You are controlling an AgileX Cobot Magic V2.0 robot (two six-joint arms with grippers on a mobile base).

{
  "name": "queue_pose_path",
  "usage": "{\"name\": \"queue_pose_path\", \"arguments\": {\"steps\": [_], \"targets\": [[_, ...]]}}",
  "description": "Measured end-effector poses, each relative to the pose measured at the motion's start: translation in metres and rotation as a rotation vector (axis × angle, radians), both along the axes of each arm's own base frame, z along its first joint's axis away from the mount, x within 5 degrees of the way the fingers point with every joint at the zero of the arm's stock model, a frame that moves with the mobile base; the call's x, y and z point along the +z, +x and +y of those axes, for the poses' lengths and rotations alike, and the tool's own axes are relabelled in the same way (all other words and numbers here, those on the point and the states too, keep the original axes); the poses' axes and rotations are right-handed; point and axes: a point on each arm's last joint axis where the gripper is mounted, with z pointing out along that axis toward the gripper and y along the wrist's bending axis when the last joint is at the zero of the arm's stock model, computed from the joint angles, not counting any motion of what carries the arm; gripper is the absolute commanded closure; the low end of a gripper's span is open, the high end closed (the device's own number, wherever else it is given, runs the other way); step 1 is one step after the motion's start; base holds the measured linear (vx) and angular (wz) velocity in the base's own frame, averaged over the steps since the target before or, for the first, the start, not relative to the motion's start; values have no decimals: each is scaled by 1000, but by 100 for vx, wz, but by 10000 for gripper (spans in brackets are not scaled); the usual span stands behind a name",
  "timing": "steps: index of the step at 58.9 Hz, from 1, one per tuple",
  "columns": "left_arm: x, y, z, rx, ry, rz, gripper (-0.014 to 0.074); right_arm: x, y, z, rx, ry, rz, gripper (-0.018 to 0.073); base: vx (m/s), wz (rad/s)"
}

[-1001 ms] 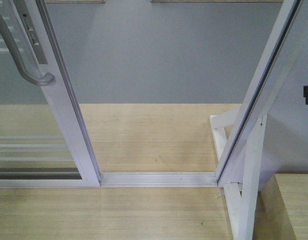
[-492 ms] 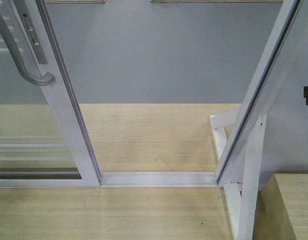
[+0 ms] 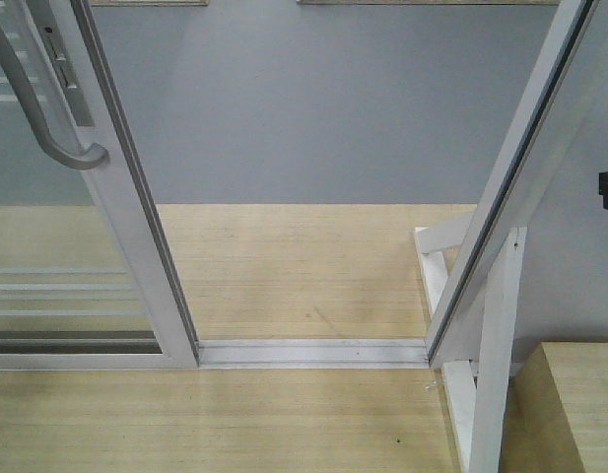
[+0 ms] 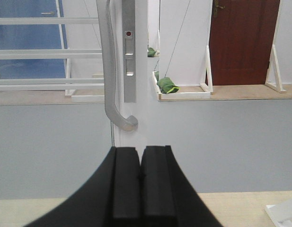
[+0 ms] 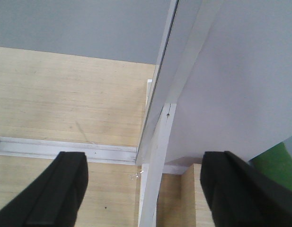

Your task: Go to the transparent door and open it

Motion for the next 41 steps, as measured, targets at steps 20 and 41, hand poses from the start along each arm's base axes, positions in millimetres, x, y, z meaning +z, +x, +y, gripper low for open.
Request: {"name": "queue_pose_path", "arguments": {"steps": [20,41], "targets": [[0,0,0,0,0,0,602,0,0,0,0,0,0,-4,0,0],[0,0,0,0,0,1,602,4,-9,-1,-9,-32,7,167,0,0]]}}
